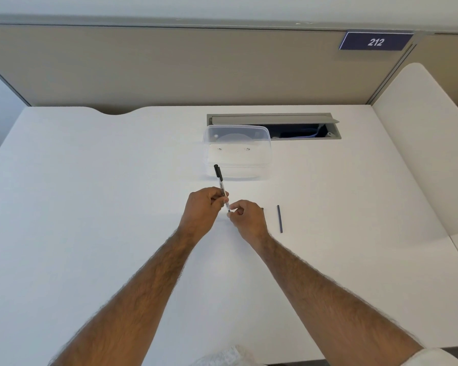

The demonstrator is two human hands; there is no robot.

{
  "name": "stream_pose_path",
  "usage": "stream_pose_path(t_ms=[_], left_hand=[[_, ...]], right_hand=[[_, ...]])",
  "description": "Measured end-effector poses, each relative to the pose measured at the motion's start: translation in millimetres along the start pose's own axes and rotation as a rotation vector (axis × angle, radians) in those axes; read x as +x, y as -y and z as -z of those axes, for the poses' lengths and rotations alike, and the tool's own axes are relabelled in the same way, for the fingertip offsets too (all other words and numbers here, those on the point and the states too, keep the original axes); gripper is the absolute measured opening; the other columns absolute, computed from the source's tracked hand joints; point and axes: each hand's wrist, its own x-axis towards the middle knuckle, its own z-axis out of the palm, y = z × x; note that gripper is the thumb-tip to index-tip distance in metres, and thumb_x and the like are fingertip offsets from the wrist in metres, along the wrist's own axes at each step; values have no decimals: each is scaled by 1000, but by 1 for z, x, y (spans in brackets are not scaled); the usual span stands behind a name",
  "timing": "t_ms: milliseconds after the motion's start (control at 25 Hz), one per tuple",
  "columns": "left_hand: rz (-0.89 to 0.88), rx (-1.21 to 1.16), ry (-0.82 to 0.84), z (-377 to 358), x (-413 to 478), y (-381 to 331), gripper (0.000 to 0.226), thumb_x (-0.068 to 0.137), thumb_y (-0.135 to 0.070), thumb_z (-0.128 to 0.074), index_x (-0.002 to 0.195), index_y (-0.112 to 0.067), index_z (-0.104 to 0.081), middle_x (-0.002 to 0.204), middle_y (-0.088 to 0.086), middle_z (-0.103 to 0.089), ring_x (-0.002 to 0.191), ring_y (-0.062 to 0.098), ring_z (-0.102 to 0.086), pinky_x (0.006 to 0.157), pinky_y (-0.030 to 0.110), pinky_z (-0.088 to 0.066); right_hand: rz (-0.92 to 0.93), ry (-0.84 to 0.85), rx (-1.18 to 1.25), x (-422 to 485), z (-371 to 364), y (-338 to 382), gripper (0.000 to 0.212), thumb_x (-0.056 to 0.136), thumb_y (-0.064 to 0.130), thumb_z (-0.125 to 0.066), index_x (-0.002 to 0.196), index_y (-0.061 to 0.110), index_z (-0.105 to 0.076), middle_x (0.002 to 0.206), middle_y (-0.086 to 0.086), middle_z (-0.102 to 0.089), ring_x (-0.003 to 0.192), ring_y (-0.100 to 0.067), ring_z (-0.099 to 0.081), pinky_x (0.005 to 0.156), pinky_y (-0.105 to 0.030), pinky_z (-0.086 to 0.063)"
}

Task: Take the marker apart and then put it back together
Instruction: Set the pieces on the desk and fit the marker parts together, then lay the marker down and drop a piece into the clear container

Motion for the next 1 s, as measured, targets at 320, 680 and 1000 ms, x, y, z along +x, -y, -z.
stream_pose_path(t_ms=[320,680,1000], left_hand=[[-8,-71,-29,7,3,-7,11,93,-15,-70,100,-19,-77,79,-13,-74,70,-5,-68,68,7,-51],[99,-224,-94,19,8,-3,6,92,-17,-70,91,-21,-75,78,-12,-77,69,5,-73,61,12,-54],[294,-125,-23,16,-11,32,13,89,-13,-72,77,-14,-71,65,-6,-72,52,8,-66,56,22,-59]], right_hand=[[44,-37,-41,-6,2,5,9,86,16,-65,89,17,-73,76,8,-66,65,-5,-56,56,-21,-42],[-61,-67,-201,-7,6,10,9,81,13,-62,72,15,-62,66,7,-63,64,-17,-60,57,-30,-49],[-102,-2,-499,3,1,18,12,79,4,-50,71,12,-47,78,-10,-69,76,-35,-69,60,-33,-49]])
